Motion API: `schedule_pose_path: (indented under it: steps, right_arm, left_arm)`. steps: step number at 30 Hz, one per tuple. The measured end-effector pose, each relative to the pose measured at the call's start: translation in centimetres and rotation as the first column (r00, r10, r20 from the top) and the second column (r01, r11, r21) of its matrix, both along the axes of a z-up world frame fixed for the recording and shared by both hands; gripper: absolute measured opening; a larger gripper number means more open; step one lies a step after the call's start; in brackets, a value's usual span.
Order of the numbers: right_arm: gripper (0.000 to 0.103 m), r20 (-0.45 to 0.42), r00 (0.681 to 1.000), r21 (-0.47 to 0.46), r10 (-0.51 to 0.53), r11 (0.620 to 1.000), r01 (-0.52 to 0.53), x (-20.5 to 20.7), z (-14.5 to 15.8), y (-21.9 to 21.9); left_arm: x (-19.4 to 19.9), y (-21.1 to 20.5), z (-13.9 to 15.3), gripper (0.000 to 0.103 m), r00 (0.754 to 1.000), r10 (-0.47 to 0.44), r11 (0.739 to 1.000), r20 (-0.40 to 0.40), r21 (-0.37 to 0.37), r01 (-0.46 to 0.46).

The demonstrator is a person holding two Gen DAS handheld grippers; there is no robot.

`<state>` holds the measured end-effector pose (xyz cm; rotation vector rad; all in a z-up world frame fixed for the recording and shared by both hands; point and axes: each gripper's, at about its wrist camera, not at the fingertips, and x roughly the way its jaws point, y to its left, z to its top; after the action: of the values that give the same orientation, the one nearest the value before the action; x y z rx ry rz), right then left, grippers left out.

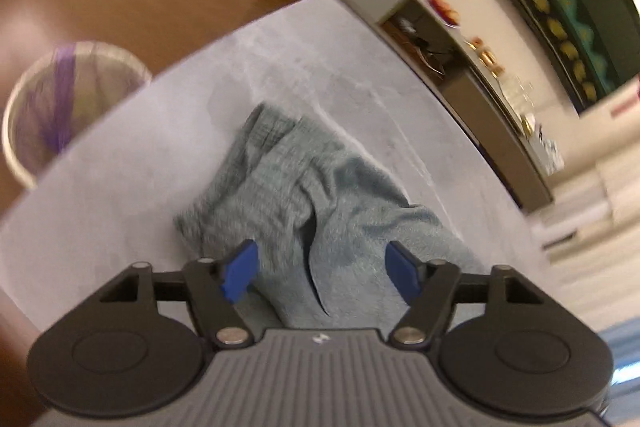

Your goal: Fold clothes

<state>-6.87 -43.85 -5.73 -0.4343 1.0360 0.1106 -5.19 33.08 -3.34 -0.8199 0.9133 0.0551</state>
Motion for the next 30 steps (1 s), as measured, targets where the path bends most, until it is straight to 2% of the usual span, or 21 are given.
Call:
schedule_pose_path:
  steps: [4,7,11,14,15,16,17,19,20,21,22,25,27,30]
  right_arm:
    - [0.045,0.003,1.0,-0.016,0.006,1.0,-0.006,0.0,0.4,0.6]
    - [0.045,0.005,1.0,0.01,-0.01,1.0,0.01,0.0,0.3,0.1]
    - [0.045,0.016,1.0,0.021,-0.018,1.0,0.017,-0.5,0.1,-0.1]
    - [0.045,0.019,1.0,0.028,-0.023,0.999,0.022,-0.2,0.1,-0.2]
    - [0.045,0.016,1.0,0.029,-0.025,0.999,0.024,0.0,0.1,-0.1]
    - [0.045,0.013,1.0,0.025,-0.023,0.999,0.023,0.0,0.1,-0.1]
    - [0.045,0.011,1.0,0.021,-0.022,1.0,0.021,0.0,0.1,0.0]
    - [0.045,0.008,1.0,0.022,-0.019,1.0,0.019,-0.1,0.1,-0.2]
    - [0.045,0.007,1.0,0.032,-0.02,0.999,0.02,-0.2,0.1,-0.3]
    - [0.045,0.006,1.0,0.042,-0.022,0.999,0.021,-0.4,0.2,-0.5]
    - [0.045,0.005,1.0,0.052,-0.024,0.998,0.024,-0.4,0.2,-0.7]
    - [0.046,-0.003,1.0,0.073,-0.028,0.997,0.028,-0.1,0.2,-1.1]
    - [0.047,-0.007,1.0,0.059,-0.018,0.998,0.019,0.0,0.2,-0.9]
    - [0.048,0.022,0.999,0.004,0.03,1.0,-0.03,-0.8,0.6,-0.2]
  left_arm:
    - [0.2,0.7,-2.6,0.072,0.998,0.052,0.992,-0.037,-0.111,-0.055]
    - [0.1,1.5,-4.7,0.073,0.985,0.123,0.978,-0.12,-0.153,-0.14]
    - [-1.4,2.2,-5.4,0.074,0.977,0.189,0.96,-0.096,-0.193,-0.204]
    - [-0.1,2.4,-6.1,0.072,0.978,0.186,0.962,-0.09,-0.188,-0.2]
    - [0.9,2.3,-5.9,0.055,0.982,0.172,0.97,-0.076,-0.164,-0.182]
    - [1.8,2.2,-5.5,0.016,0.986,0.155,0.978,-0.054,-0.133,-0.161]
    - [2.2,2.0,-4.5,0.012,0.99,0.138,0.987,0.0,-0.083,-0.138]
    - [1.2,0.7,-0.8,0.01,0.98,0.071,0.993,0.185,0.08,-0.087]
    - [0.5,0.0,0.4,0.01,0.972,0.026,0.986,0.235,0.151,-0.063]
    - [-0.3,-0.6,1.1,0.01,0.965,-0.019,0.976,0.261,0.215,-0.039]
    - [-0.5,-0.6,0.9,0.01,0.972,-0.037,0.971,0.231,0.24,-0.02]
    - [-0.3,0.8,-3.3,0.013,0.999,-0.036,0.986,0.031,0.162,0.031]
    - [-0.6,0.9,-4.4,0.018,0.998,-0.06,0.992,0.002,0.108,0.059]
    - [-1.2,0.9,-4.9,0.037,0.995,-0.094,0.995,0.016,0.043,0.093]
